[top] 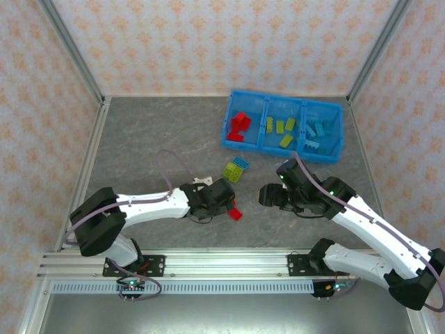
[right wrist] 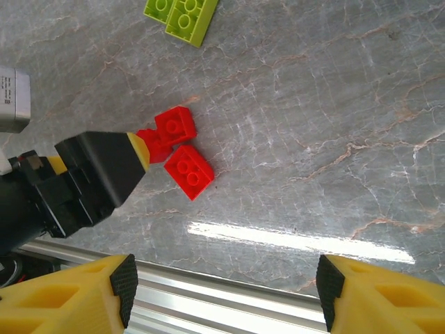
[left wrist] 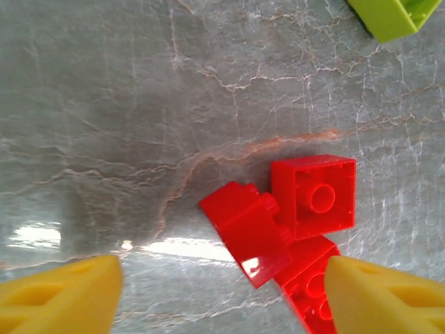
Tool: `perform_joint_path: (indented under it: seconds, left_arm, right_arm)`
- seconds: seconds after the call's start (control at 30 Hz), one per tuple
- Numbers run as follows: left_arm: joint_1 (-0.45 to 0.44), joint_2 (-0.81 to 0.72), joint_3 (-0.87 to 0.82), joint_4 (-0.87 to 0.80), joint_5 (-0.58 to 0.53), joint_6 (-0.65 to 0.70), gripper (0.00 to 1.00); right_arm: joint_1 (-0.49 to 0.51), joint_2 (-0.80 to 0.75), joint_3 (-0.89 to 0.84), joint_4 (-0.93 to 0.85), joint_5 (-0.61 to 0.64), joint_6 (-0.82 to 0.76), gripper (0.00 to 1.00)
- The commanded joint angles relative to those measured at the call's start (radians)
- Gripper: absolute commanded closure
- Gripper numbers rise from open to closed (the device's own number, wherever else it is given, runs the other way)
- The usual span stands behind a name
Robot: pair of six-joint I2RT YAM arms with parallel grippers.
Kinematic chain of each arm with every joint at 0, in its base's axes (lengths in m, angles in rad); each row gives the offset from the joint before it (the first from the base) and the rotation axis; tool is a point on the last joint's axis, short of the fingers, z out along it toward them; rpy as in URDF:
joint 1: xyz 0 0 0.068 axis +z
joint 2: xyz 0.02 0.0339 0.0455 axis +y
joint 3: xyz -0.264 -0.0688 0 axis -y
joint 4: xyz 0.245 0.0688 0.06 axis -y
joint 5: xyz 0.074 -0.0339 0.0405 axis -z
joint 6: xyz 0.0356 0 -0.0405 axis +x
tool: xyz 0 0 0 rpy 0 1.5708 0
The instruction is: Sort the legos into containers by color
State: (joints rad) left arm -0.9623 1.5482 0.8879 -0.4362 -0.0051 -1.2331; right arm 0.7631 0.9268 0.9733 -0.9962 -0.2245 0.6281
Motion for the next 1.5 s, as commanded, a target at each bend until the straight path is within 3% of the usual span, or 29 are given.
perform_joint_path:
  seconds: [0.0, 0.1, 0.33, 0.57, 0.83, 1.03, 1.17, 1.27, 1.37, 1.47]
  left_arm:
    - [-0.003, 0.02, 0.029, -0.007, -0.073, -0.067, 0.3]
    - [-0.003, 0.046, 0.027, -0.014, -0.115, -0.056, 0.33]
    - [-0.002, 0.114, 0.031, 0.053, -0.054, -0.039, 0.36]
    - [-0.002, 0.088, -0.031, 0.065, -0.06, -0.079, 0.51]
    - [-0.005, 0.053, -0.027, -0.007, -0.068, -0.011, 0.57]
    - [-0.008, 0.037, -0.013, -0.015, -0.052, 0.011, 0.71]
    - [-0.009, -0.043, 0.08, -0.078, -0.144, 0.093, 0.73]
    - [-0.005, -0.061, 0.23, -0.142, -0.288, 0.219, 0.73]
    - [0.02, 0.002, 0.411, -0.178, -0.43, 0.372, 0.73]
    - [0.081, 0.111, 0.566, -0.149, -0.47, 0.494, 0.73]
  right_arm:
    - [0.004, -0.028, -0.026, -0.032, 0.043, 0.019, 0.29]
    - [0.004, -0.043, -0.033, -0.03, 0.057, 0.021, 0.29]
    - [0.004, -0.034, -0.047, -0.01, 0.043, 0.019, 0.28]
    - [0.003, -0.034, -0.053, -0.008, 0.035, 0.023, 0.28]
    - [0.004, -0.015, -0.051, 0.016, 0.021, 0.019, 0.27]
    - [0.004, -0.003, -0.049, 0.028, 0.01, 0.019, 0.27]
    - [0.004, -0.035, -0.035, 0.061, -0.005, 0.025, 0.27]
    - [0.004, -0.098, -0.032, 0.114, 0.055, 0.051, 0.26]
    - [0.004, -0.152, -0.029, 0.12, 0.186, 0.102, 0.24]
    - [0.004, -0.19, -0.04, 0.128, 0.238, 0.133, 0.23]
